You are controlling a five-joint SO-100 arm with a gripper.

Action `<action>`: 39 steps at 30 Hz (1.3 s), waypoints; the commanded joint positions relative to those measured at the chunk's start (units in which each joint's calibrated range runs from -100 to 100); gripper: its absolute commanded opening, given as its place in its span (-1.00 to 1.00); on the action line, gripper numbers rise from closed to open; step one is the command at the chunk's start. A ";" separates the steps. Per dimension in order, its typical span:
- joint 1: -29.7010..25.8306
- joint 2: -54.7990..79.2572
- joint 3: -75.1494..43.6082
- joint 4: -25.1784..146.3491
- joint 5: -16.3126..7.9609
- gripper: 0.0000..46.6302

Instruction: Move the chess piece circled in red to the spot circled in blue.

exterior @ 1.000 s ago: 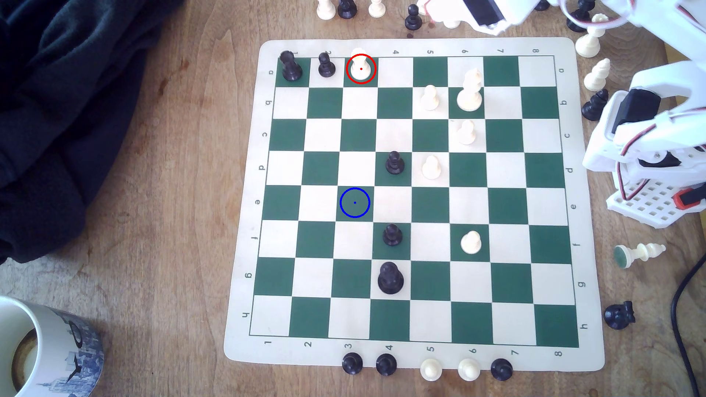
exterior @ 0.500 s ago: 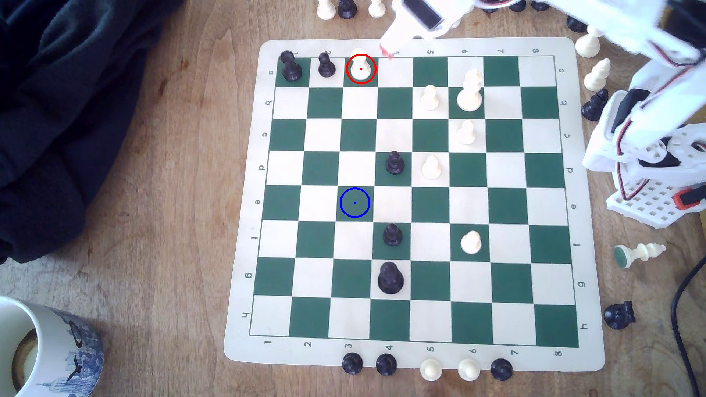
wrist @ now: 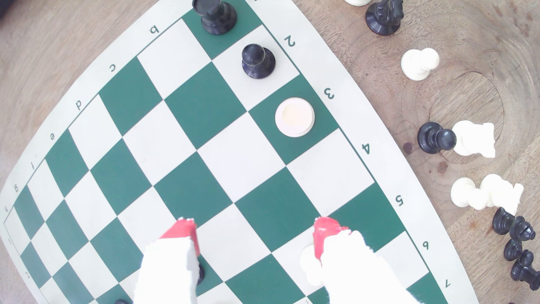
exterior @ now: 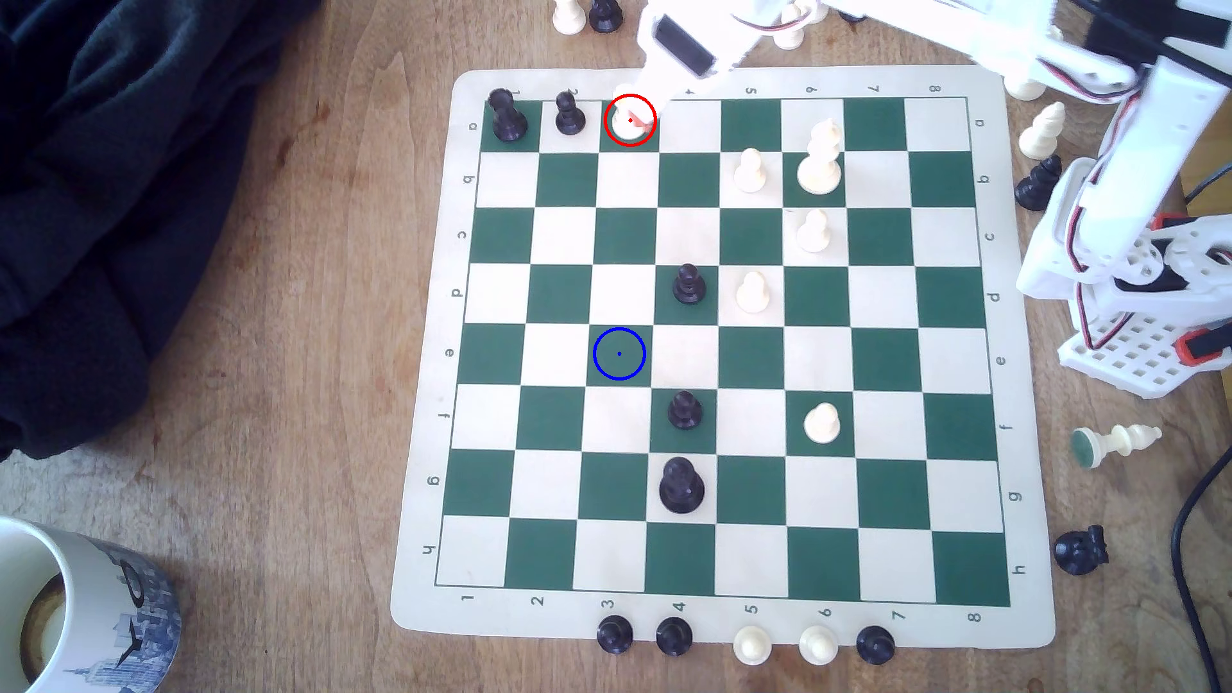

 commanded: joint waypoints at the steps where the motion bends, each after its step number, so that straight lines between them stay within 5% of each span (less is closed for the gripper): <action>1: 0.05 2.62 -8.05 -0.56 -0.15 -0.09; 39: 1.07 20.36 -13.94 -7.52 -0.88 -0.15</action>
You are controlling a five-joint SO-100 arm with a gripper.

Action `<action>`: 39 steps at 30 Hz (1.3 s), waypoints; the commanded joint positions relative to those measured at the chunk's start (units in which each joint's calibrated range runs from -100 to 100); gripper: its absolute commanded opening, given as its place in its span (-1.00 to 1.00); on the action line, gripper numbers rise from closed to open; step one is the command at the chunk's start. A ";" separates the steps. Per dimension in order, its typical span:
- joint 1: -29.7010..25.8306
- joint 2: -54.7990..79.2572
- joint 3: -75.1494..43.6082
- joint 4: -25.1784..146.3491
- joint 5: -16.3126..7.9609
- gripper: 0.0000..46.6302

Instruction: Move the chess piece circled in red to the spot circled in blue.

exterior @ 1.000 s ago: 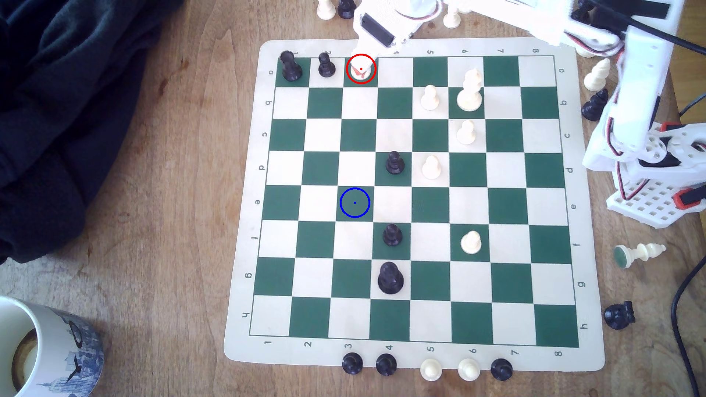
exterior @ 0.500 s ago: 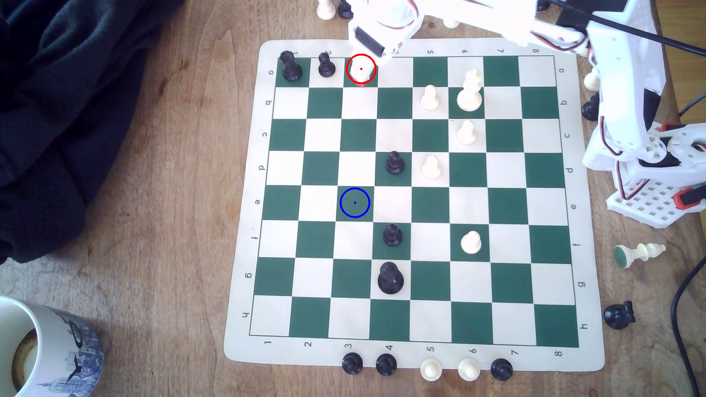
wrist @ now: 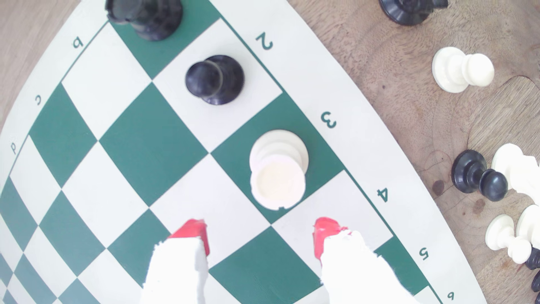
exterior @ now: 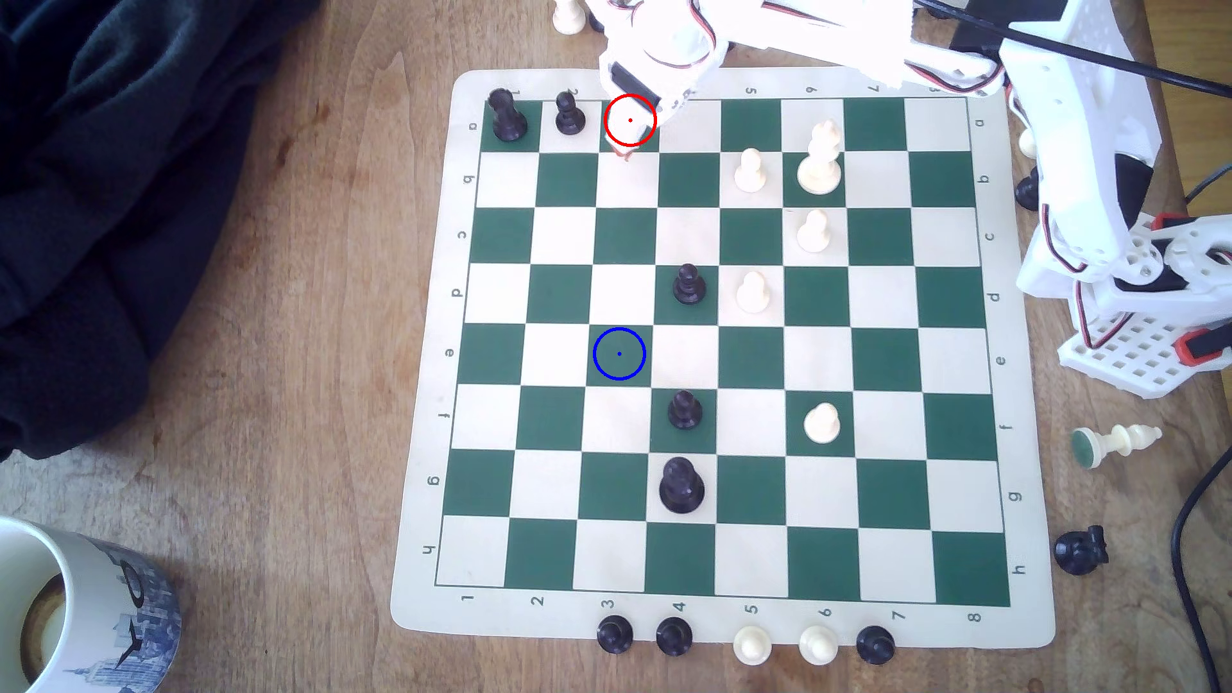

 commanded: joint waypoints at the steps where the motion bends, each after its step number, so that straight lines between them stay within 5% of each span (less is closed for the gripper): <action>1: -0.19 -1.17 -5.17 -1.16 -0.10 -0.15; 39: 0.20 -0.40 -4.81 -8.12 0.49 -0.17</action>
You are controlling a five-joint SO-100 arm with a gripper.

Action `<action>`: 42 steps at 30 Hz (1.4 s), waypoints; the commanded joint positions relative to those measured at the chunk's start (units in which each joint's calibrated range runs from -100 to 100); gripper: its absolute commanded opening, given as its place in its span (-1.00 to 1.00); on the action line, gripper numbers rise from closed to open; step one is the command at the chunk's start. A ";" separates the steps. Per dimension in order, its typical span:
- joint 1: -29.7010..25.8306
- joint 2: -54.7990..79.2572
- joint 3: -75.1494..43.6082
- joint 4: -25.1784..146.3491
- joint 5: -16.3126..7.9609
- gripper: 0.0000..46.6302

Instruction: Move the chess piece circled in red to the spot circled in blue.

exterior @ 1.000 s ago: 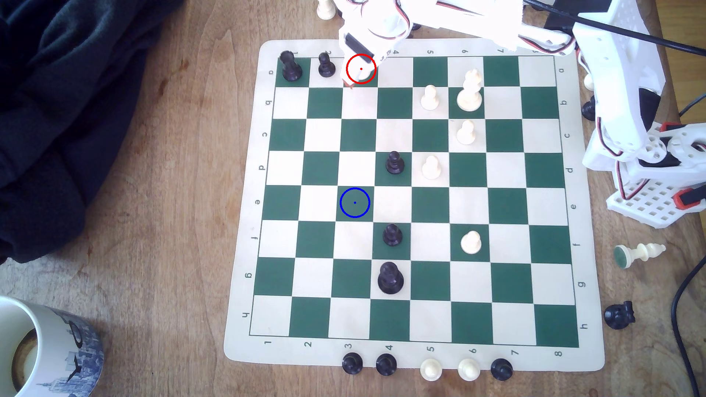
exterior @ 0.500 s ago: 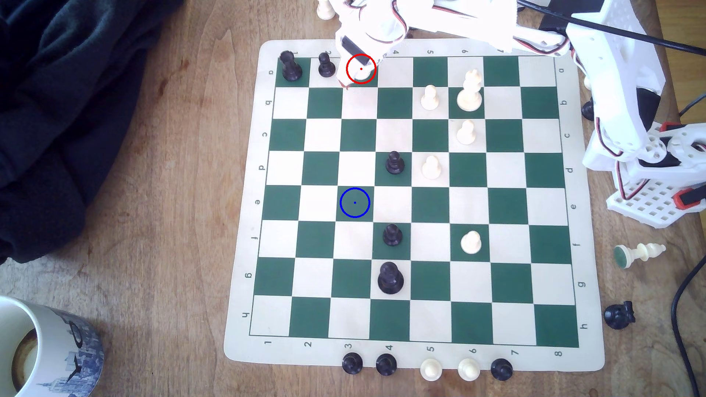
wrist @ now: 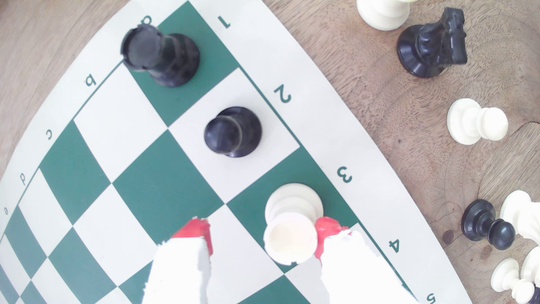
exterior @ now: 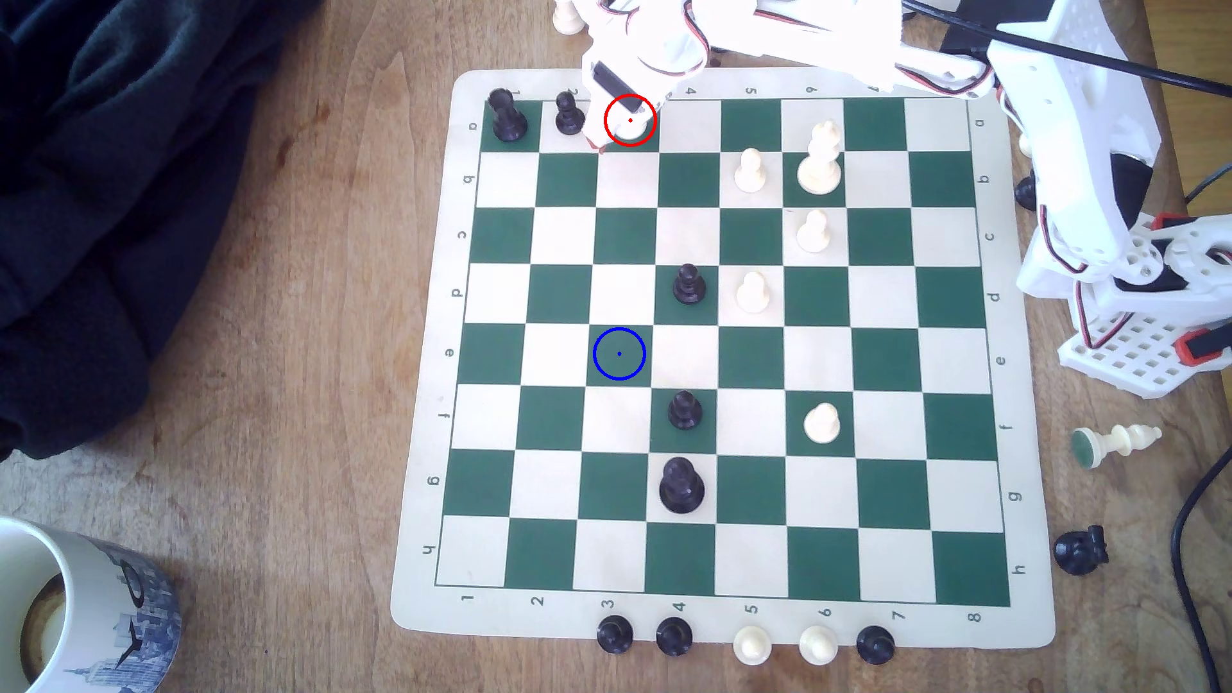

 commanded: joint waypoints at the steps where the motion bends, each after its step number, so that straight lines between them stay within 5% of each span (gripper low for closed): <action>1: 0.28 -2.42 -4.72 -1.03 0.15 -0.17; 23: 0.43 -3.94 -4.54 -2.09 0.20 -0.38; 28: 0.36 -4.11 -4.45 -2.09 0.20 -0.48; 33: 0.36 -4.20 -4.27 -2.01 0.20 -0.87; 42: 0.36 -5.73 -4.27 -1.52 0.34 -0.94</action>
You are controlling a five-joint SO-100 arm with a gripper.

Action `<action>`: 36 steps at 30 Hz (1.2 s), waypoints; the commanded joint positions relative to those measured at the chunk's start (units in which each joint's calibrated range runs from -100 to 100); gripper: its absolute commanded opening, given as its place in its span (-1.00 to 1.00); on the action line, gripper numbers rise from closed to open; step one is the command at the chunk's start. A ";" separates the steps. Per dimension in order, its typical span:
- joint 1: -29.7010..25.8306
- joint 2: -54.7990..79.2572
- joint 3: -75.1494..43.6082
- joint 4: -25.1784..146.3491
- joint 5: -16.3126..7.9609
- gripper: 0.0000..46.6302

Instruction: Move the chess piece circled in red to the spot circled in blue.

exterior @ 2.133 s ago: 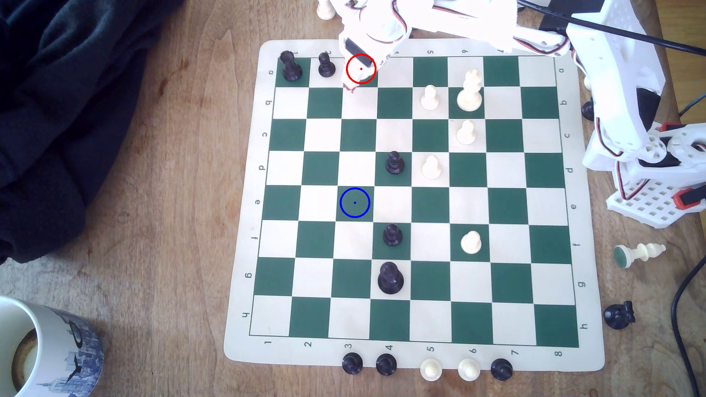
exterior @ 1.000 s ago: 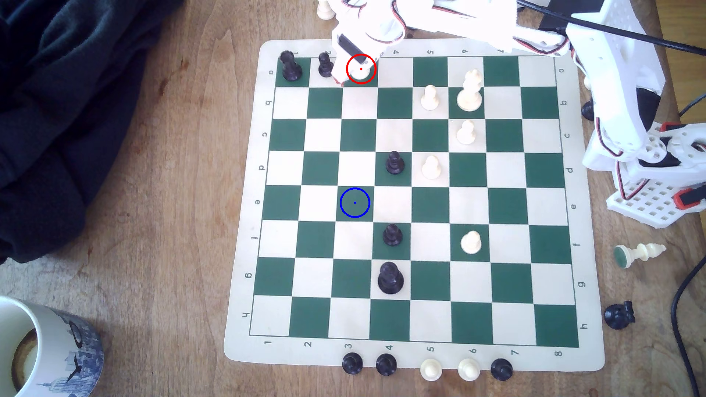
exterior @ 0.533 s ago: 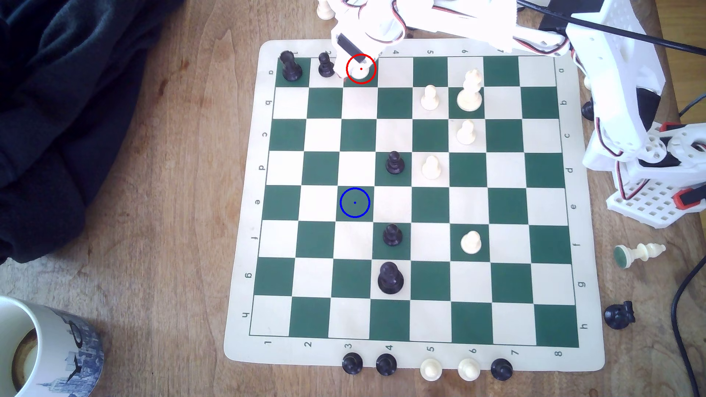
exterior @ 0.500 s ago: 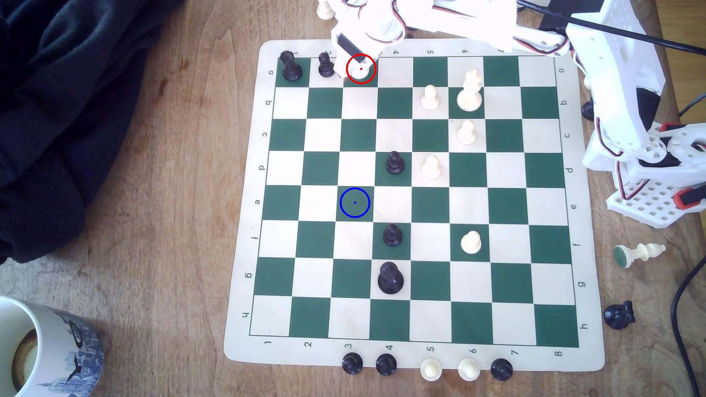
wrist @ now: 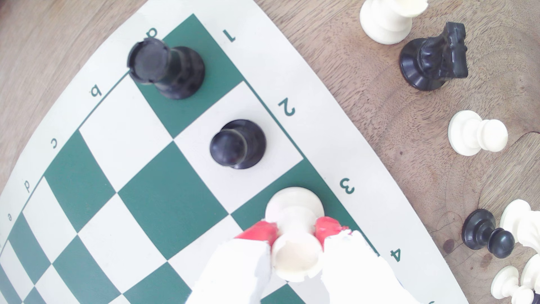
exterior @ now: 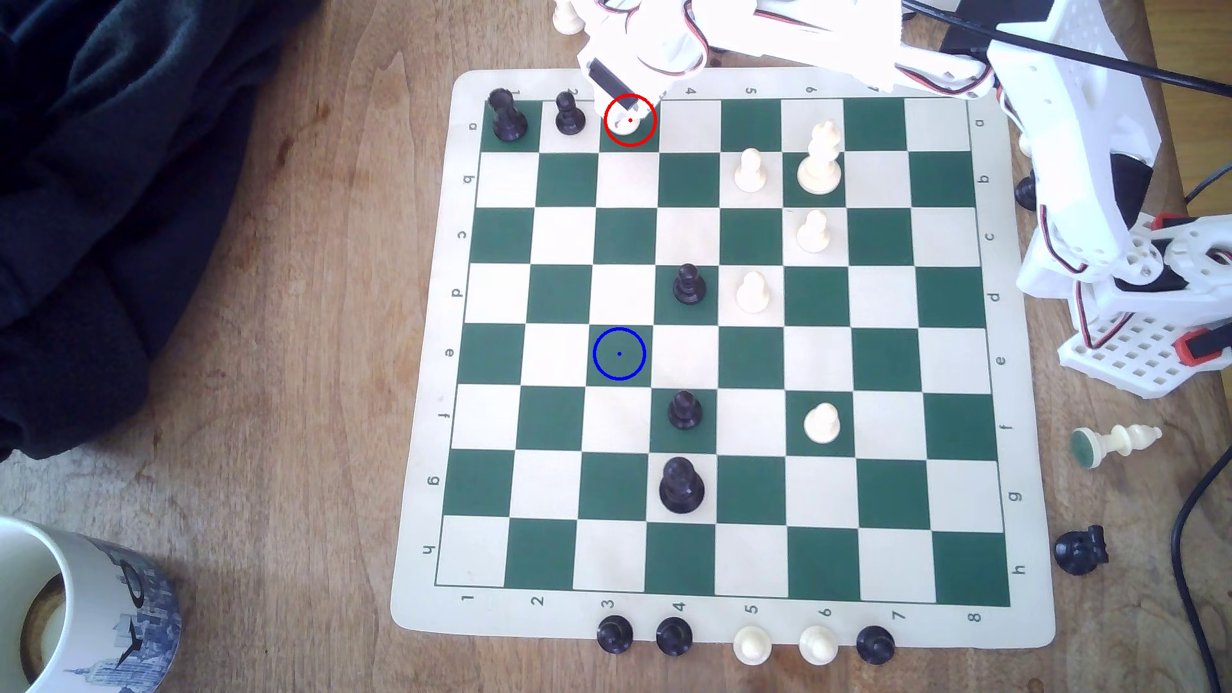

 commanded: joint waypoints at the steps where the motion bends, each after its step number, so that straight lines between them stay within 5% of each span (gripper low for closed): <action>1: 0.36 -6.15 -4.27 0.24 0.39 -0.94; 17: -1.83 -19.31 -3.09 5.89 2.10 -0.99; 24: -9.73 -27.29 2.62 8.02 2.59 -0.99; 36: -19.90 -21.35 3.71 8.35 1.66 -0.99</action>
